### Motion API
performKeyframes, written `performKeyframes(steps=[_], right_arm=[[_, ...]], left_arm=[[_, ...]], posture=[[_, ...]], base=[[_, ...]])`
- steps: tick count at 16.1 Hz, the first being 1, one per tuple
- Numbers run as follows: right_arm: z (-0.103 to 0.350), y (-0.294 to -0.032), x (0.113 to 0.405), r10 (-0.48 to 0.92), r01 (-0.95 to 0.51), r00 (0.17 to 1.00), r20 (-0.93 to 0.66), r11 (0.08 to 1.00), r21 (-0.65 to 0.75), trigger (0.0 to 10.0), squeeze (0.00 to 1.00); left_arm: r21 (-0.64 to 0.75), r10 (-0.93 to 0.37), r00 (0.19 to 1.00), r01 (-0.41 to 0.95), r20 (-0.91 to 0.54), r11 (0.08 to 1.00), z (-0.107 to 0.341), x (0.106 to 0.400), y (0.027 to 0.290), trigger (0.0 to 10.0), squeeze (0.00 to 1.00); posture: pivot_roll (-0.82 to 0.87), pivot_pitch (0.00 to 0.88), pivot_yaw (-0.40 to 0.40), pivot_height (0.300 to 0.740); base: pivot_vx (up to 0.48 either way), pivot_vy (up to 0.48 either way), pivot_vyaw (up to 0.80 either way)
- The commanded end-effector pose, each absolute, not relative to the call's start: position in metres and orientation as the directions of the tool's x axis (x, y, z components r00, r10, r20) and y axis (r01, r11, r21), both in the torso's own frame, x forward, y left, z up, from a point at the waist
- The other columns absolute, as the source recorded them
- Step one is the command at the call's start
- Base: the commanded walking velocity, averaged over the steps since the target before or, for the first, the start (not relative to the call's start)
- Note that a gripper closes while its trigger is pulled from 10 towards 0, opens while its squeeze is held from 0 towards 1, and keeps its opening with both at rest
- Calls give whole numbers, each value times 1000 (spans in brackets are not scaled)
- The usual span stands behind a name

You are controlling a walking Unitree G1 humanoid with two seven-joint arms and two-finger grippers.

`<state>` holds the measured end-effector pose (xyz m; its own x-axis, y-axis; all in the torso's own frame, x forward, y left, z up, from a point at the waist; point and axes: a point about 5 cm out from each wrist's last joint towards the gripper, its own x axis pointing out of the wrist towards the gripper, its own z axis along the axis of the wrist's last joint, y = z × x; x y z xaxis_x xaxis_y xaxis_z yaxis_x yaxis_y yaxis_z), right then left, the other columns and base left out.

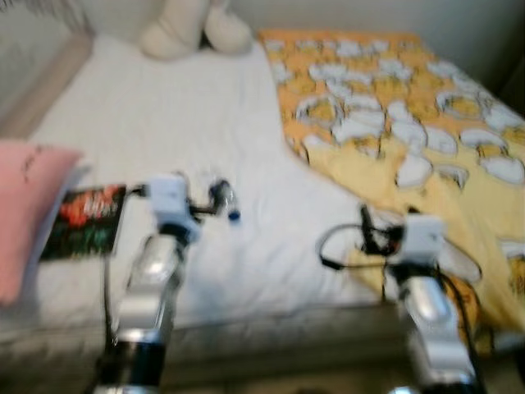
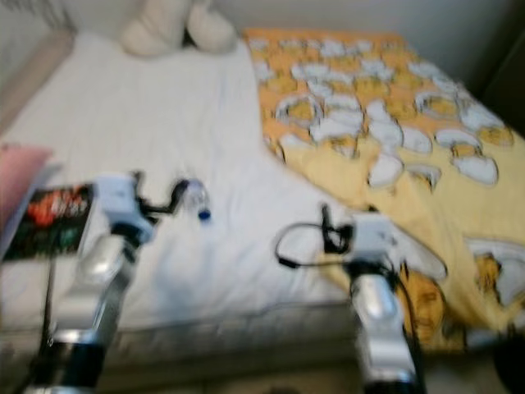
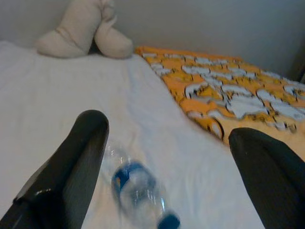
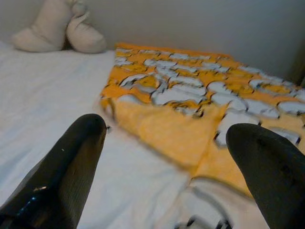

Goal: Clean up the room

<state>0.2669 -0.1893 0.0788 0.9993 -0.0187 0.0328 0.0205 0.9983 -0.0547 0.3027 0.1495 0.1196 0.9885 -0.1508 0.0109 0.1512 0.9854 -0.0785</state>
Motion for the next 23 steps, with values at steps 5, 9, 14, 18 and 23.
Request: performKeyframes(steps=[5, 9, 14, 18, 23], right_arm=[[85, -180, 270, 6, -4, 999, 53, 999, -36, 10000, 0], [83, -176, 263, 19, -17, 999, 44, 999, -36, 10000, 0], [89, -170, 228, 79, -77, 996, 41, 996, -52, 10000, 0], [97, -172, 168, 101, -103, 995, -23, 989, -106, 10000, 0], [103, -172, 129, 47, -59, 993, -111, 993, -105, 10000, 0]], left_arm=[[-16, -120, 992, 120, -45, 993, 118, 317, 160, 10000, 0], [-35, -106, 971, 101, -212, 994, 107, 341, 147, 10000, 0], [-96, -101, 955, 77, -278, 992, 122, 383, 120, 10000, 0], [-66, -65, 952, 47, -299, 997, 131, 394, 108, 10000, 0], [140, 155, 927, -112, -341, 984, 123, 392, 126, 10000, 0]], posture=[[-41, 0, -26, 740], [-57, 38, -30, 740], [-156, 167, -12, 740], [-328, 284, 5, 740], [-396, 352, 26, 740]], base=[[192, 0, 0], [0, 0, 0], [0, 0, 0], [0, 0, 0], [0, 0, 0]])
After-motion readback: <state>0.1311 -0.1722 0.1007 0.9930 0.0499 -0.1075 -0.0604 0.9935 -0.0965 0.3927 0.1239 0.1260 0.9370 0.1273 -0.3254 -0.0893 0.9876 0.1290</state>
